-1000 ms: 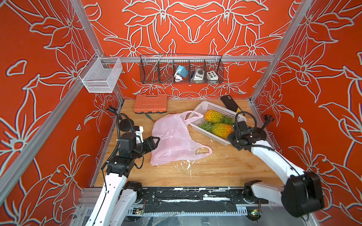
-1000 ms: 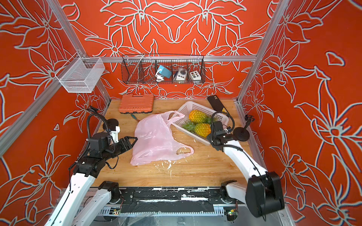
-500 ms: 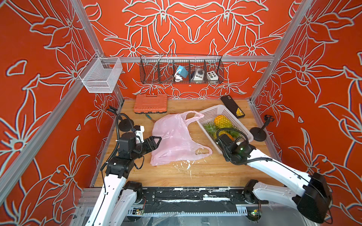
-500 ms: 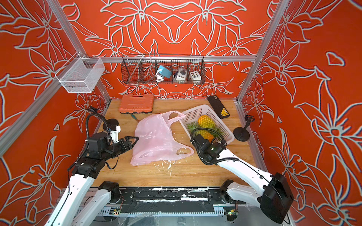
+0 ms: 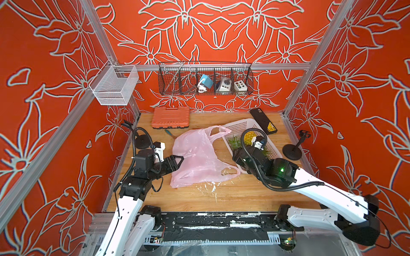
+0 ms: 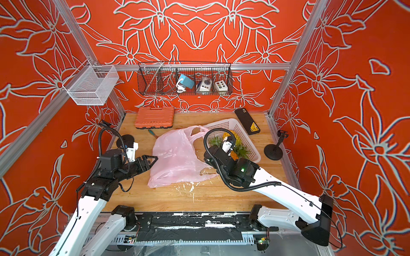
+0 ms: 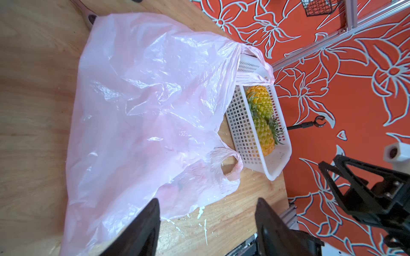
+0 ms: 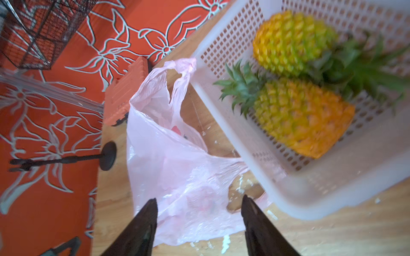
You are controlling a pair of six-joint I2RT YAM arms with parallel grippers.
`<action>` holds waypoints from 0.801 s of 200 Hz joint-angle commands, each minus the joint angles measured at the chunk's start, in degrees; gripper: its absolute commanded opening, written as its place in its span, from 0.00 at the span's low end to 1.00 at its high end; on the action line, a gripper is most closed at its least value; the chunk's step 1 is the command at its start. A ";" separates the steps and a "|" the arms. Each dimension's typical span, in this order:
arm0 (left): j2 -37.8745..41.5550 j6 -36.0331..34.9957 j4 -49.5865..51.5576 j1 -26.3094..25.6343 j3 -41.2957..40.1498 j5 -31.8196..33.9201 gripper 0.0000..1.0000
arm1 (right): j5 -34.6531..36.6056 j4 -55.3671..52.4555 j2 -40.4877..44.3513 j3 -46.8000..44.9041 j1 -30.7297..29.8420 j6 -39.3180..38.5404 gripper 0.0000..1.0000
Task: Place the pineapple into a plastic bag & tie a knot
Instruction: Adjust the basket at the center of the board, then pick up the plastic bag at the center of the board.
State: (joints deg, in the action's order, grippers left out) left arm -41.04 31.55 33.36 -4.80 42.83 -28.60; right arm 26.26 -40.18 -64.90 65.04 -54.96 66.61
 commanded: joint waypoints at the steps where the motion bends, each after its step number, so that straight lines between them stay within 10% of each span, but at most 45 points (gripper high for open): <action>1: -3.86 -4.68 4.02 -1.97 3.33 -2.71 0.61 | -6.73 -6.38 -3.41 2.01 7.12 -22.38 0.67; 78: -35.02 -9.00 8.34 -25.06 22.49 19.33 0.70 | -18.97 -1.09 -8.00 2.50 22.54 -36.22 0.84; 160: -65.67 -9.56 15.11 -32.00 48.71 31.26 0.75 | -27.27 4.85 -2.52 -3.60 28.04 -37.98 0.87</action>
State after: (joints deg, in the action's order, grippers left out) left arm -102.08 22.90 43.79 -35.40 85.32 -3.29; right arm 1.45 -37.08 -69.95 62.17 -27.88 30.96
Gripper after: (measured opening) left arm 0.754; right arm 0.870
